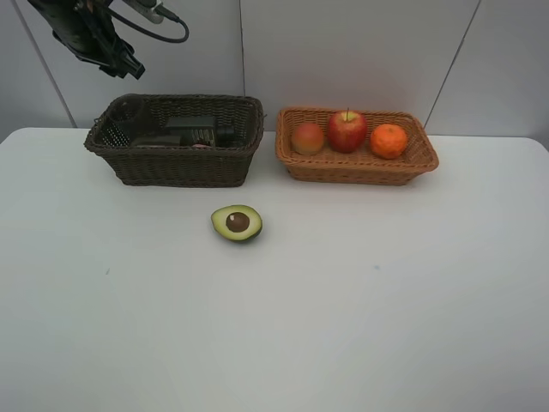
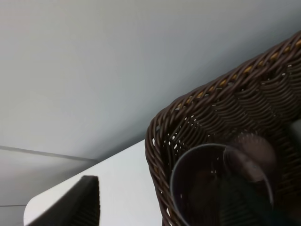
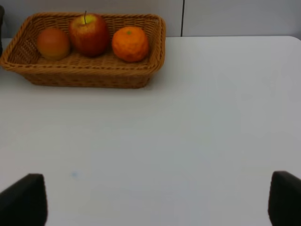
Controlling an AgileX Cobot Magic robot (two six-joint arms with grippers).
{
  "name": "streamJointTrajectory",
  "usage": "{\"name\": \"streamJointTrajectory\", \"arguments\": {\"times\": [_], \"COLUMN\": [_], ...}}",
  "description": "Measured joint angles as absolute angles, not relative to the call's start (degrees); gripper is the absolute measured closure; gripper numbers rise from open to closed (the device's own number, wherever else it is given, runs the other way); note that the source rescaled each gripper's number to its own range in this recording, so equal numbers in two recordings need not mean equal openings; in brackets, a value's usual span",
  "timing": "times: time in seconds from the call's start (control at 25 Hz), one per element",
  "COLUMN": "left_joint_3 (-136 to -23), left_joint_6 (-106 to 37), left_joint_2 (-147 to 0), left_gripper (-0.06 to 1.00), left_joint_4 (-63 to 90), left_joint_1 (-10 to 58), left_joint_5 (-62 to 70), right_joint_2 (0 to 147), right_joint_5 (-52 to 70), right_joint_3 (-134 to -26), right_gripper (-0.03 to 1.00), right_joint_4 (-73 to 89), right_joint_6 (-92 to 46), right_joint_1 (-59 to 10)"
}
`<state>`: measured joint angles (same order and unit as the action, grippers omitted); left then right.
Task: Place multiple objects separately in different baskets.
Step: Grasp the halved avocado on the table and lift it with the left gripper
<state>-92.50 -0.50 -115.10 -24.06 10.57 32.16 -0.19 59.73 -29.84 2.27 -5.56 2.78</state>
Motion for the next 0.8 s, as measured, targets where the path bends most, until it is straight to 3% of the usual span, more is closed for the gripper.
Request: {"name": "streamJointTrajectory", "arguments": {"times": [0.32, 0.8], "left_joint_3": [-92.50, -92.50], "left_joint_6": [-0.50, -0.69], "left_joint_2": [-115.10, -115.10], "left_gripper": [0.06, 0.04], "left_joint_4": [-23.48, -21.97], "left_joint_1": [10.57, 10.57], "left_joint_5": [32.16, 32.21], "right_joint_2": [-0.19, -0.19], "right_joint_5": [59.73, 59.73], "right_joint_3": [-29.84, -29.84], "right_gripper": [-0.03, -0.03], "right_joint_4": [2.27, 2.27], "right_joint_6": [-5.56, -5.56], "right_joint_1": [2.78, 2.78]}}
